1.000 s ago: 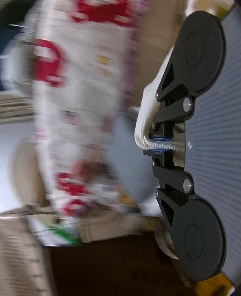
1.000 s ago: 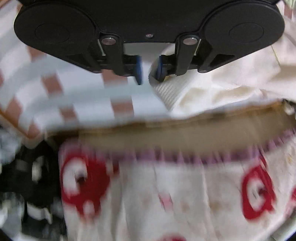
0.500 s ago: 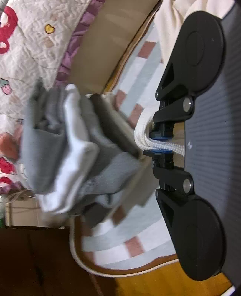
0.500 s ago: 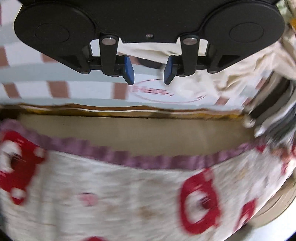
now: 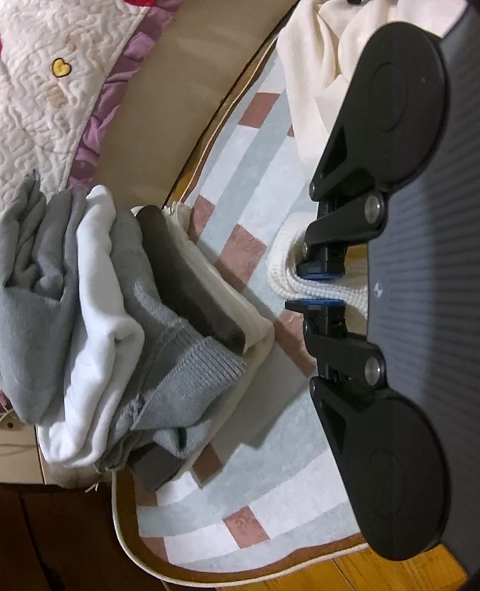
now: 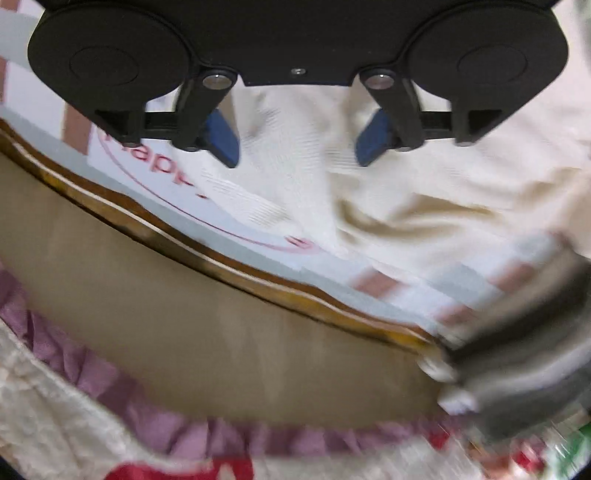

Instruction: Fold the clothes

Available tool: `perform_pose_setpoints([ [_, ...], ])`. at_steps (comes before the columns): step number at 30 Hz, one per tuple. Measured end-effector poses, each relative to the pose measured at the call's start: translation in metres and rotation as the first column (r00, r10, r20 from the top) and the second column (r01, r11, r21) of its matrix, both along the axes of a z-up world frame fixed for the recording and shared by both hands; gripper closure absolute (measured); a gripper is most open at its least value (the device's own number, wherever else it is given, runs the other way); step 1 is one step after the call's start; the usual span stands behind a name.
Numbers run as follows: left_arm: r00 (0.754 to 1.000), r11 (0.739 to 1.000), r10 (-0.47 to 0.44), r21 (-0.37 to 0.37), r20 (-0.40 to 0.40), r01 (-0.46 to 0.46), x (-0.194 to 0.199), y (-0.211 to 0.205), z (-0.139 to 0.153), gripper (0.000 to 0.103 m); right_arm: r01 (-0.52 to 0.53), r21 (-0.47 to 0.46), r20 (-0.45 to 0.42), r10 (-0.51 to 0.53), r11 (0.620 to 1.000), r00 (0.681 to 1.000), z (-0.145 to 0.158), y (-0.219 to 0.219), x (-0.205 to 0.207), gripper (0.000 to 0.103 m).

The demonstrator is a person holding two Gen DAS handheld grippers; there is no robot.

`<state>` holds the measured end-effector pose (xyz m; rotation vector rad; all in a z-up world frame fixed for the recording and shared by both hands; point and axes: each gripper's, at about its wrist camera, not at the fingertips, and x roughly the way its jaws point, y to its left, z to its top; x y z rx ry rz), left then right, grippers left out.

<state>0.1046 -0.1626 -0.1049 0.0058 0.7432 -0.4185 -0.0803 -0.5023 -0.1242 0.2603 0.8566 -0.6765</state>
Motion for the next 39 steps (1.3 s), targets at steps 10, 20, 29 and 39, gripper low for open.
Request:
perform_pose_setpoints([
  [10,0.995,1.0,0.013,0.013,0.099,-0.014,-0.006,0.0,0.006,0.095,0.165,0.206,0.328,-0.227,0.965,0.917,0.039,-0.034,-0.082,0.094],
  [20,0.923,0.996,-0.031,-0.066,0.384,0.061,0.027,0.023,0.134,0.095,0.409,-0.048,0.295,-0.379,0.911,0.877,0.156,-0.045,-0.169,0.098],
  [29,0.776,0.98,-0.088,-0.086,0.624,0.18,0.018,0.022,0.233,0.095,0.467,-0.128,0.5,-0.349,0.875,0.792,0.229,-0.034,-0.244,0.099],
  [39,0.839,0.924,-0.336,-0.02,0.428,0.381,0.015,-0.098,0.137,0.042,0.724,-0.258,0.219,-0.691,0.639,0.688,0.138,-0.096,-0.189,0.023],
])
